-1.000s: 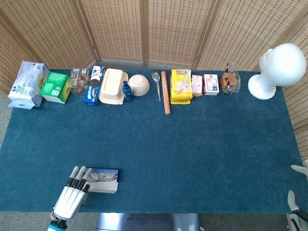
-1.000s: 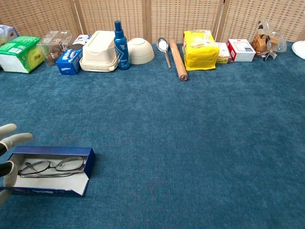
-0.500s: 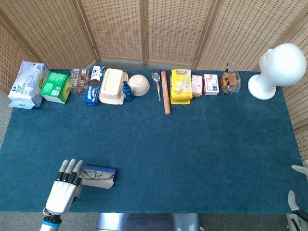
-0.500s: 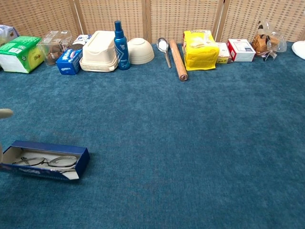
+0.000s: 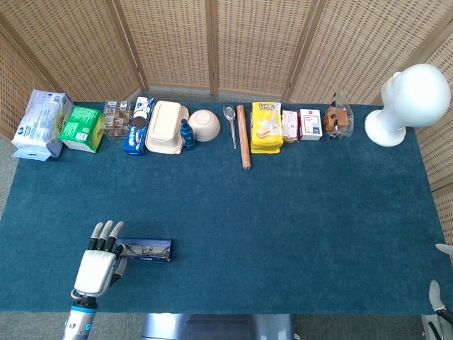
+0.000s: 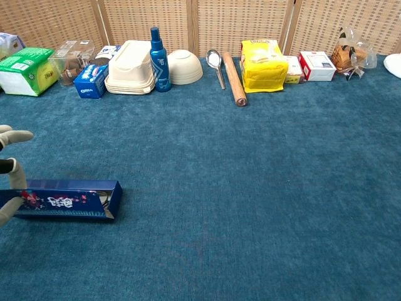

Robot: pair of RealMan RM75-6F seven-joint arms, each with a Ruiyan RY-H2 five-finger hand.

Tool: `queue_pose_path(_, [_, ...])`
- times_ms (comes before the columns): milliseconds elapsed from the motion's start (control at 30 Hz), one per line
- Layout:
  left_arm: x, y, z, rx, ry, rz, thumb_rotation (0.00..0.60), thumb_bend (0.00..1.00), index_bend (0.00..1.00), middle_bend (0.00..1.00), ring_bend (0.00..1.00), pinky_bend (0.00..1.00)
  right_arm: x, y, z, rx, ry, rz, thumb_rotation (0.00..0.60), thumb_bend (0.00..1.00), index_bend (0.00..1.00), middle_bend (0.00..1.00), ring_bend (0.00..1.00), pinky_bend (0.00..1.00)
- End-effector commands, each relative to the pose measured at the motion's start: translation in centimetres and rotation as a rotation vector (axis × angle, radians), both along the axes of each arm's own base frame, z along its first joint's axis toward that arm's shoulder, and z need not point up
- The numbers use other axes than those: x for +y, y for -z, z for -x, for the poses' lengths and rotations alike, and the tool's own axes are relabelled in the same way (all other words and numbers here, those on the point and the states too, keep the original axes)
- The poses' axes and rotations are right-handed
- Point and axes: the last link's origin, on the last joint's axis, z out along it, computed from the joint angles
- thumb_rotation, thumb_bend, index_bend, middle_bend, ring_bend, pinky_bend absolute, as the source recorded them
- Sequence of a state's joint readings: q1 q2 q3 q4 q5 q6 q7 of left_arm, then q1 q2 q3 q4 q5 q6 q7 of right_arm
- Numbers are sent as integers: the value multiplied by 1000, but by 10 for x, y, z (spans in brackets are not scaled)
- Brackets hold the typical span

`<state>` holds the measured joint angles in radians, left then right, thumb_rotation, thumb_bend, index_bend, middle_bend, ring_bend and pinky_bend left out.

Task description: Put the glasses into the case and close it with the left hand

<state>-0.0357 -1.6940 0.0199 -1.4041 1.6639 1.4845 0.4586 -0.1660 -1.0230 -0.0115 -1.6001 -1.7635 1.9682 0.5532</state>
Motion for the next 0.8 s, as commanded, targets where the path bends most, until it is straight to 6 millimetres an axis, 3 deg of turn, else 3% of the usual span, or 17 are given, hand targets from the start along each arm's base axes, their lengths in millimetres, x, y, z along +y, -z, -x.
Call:
queue_pose_path(33, [3, 1, -1, -13, -7, 3, 600, 419, 571, 95, 0, 0, 0, 0, 0, 0, 0, 1, 600, 471, 0, 284, 120, 142])
queue_pose_path(800, [31, 8, -4, -92, -81, -23, 598, 419, 541, 80, 0, 0, -1, 0, -3, 10, 10, -2, 600, 471, 0, 284, 120, 142])
